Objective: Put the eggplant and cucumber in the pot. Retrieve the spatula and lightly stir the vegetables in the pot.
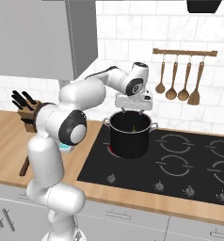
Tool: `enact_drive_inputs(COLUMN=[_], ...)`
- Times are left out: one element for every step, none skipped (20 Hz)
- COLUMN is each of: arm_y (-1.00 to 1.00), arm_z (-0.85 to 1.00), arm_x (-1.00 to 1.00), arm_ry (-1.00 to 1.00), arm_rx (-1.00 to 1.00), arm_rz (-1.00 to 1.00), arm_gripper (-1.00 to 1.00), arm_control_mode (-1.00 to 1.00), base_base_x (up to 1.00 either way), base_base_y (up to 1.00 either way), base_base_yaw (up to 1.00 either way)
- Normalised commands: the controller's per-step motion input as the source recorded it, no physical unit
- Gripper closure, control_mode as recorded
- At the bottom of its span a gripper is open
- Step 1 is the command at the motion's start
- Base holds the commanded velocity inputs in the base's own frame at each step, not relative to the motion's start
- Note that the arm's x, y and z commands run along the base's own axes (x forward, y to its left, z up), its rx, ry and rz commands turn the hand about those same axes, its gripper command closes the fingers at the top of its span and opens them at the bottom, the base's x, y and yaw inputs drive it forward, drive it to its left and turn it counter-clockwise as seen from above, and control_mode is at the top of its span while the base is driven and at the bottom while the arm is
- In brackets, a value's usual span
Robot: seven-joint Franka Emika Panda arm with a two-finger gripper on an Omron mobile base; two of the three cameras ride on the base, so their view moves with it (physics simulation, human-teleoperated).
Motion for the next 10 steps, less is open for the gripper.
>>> enact_drive_inputs(arm_y=[0.11,0.16,0.26,0.41,0.56,0.78,0.92,1.00,1.00,1.00], arm_z=[0.83,0.76,0.74,0.69,0.61,0.51,0.46,0.35,0.26,0.21], arm_x=[-0.99,-1.00,-1.00,-1.00,-1.00,-1.00,-1.00,-1.00,-1.00,-1.00], arm_ry=[-0.25,-0.27,-0.28,-0.30,-0.28,-0.29,-0.25,-0.23,-0.20,-0.19], arm_rx=[0.00,0.00,0.00,0.00,0.00,-0.03,-0.04,-0.07,-0.11,-0.11], arm_rz=[-0.01,-0.01,-0.02,-0.02,-0.02,-0.02,-0.02,-0.02,-0.01,-0.01], arm_gripper=[-1.00,-1.00,-1.00,-1.00,-1.00,-1.00,-1.00,-1.00,-1.00,-1.00], arm_control_mode=[-1.00,-1.00,-1.00,-1.00,-1.00,-1.00,-1.00,-1.00,-1.00,-1.00], base_base_x=[0.00,0.00,0.00,0.00,0.00,0.00,0.00,0.00,0.00,0.00], base_base_y=[0.00,0.00,0.00,0.00,0.00,0.00,0.00,0.00,0.00,0.00], base_base_yaw=[0.00,0.00,0.00,0.00,0.00,0.00,0.00,0.00,0.00,0.00])
